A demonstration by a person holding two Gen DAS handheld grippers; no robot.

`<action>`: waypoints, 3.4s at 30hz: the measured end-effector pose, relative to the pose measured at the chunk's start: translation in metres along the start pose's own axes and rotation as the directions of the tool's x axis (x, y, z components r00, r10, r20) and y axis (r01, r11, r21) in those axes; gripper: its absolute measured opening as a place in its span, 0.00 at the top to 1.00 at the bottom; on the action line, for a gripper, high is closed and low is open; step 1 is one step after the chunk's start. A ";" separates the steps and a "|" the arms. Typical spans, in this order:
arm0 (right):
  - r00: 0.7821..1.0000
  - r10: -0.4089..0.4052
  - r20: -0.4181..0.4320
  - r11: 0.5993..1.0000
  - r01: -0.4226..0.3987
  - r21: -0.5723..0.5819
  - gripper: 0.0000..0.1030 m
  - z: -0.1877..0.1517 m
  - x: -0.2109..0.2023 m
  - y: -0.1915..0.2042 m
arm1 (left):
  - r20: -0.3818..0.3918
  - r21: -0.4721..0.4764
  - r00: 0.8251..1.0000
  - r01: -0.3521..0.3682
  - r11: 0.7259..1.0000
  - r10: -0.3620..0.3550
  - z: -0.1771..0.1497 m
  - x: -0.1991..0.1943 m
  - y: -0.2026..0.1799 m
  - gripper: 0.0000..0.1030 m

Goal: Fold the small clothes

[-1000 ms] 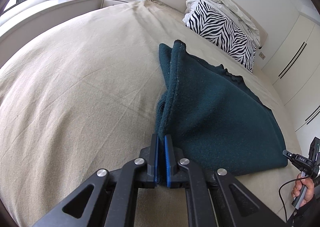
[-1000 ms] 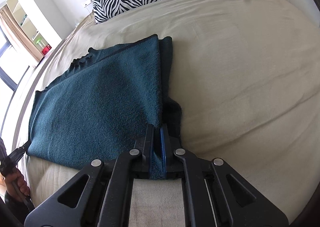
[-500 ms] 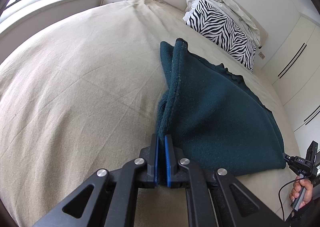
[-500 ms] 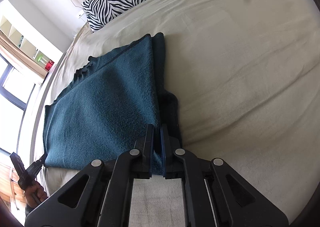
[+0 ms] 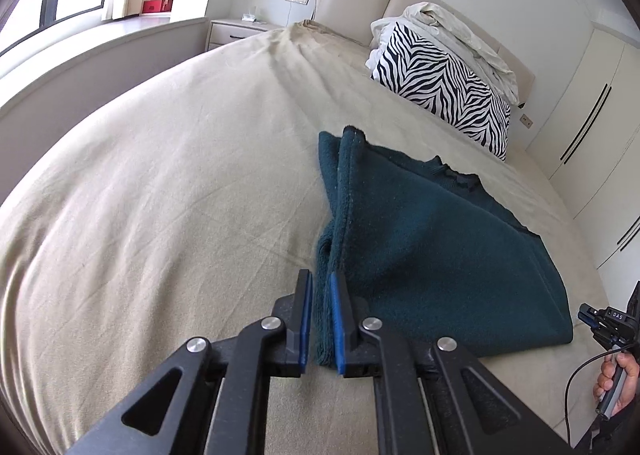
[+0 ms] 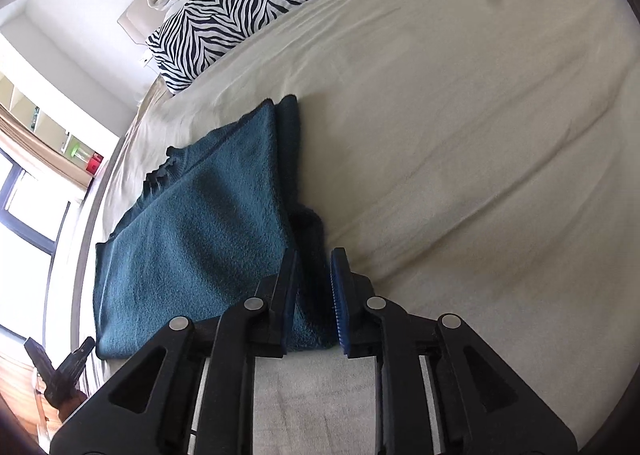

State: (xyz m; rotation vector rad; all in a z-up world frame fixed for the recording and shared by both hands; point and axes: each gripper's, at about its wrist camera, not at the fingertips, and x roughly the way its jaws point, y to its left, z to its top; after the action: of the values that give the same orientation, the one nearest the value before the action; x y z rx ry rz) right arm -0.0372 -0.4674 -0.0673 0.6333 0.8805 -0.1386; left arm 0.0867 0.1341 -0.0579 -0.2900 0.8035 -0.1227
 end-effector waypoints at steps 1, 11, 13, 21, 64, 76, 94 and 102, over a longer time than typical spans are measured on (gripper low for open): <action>1.000 0.013 0.019 1.000 -0.012 -0.008 0.80 0.004 -0.006 0.006 | 0.022 0.022 1.000 -0.005 1.000 0.004 0.008 -0.004 -0.008 0.91; 0.941 0.326 -0.095 0.929 -0.337 -0.151 0.39 0.042 0.068 0.159 | 0.055 0.214 0.998 -0.040 0.976 0.029 0.073 0.080 -0.097 0.83; 0.912 0.380 -0.153 0.911 -0.398 -0.109 0.41 0.042 0.100 0.185 | 0.054 0.251 0.997 -0.071 0.965 0.059 0.078 0.101 -0.104 0.82; 0.898 0.407 -0.169 0.913 -0.401 0.068 0.78 0.045 0.191 0.176 | -0.040 0.164 0.997 -0.054 0.985 0.062 0.072 0.160 -0.064 0.66; 0.884 0.461 -0.079 0.887 -0.460 0.030 0.76 -0.052 0.025 0.108 | -0.088 0.086 0.996 -0.021 0.996 0.029 -0.042 0.048 -0.064 0.52; 0.950 0.308 -0.055 0.943 -0.297 0.150 0.75 -0.063 0.041 0.043 | -0.005 -0.086 0.999 0.043 0.995 -0.044 -0.033 0.002 -0.011 0.51; 0.896 0.444 -0.006 0.879 -0.434 0.200 0.47 -0.076 0.002 0.041 | -0.065 -0.334 0.985 0.128 0.934 -0.159 -0.041 0.010 0.028 0.47; 0.870 0.493 -0.032 0.853 -0.475 0.216 0.47 -0.077 0.019 0.049 | -0.049 -0.502 0.951 0.241 0.831 -0.305 -0.036 0.034 0.047 0.40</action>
State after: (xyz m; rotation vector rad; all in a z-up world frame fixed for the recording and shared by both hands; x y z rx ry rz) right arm -0.0587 -0.3816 -0.0954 1.0419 0.7686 0.2633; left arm 0.0843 0.1637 -0.1188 -0.8937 0.9116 -0.2080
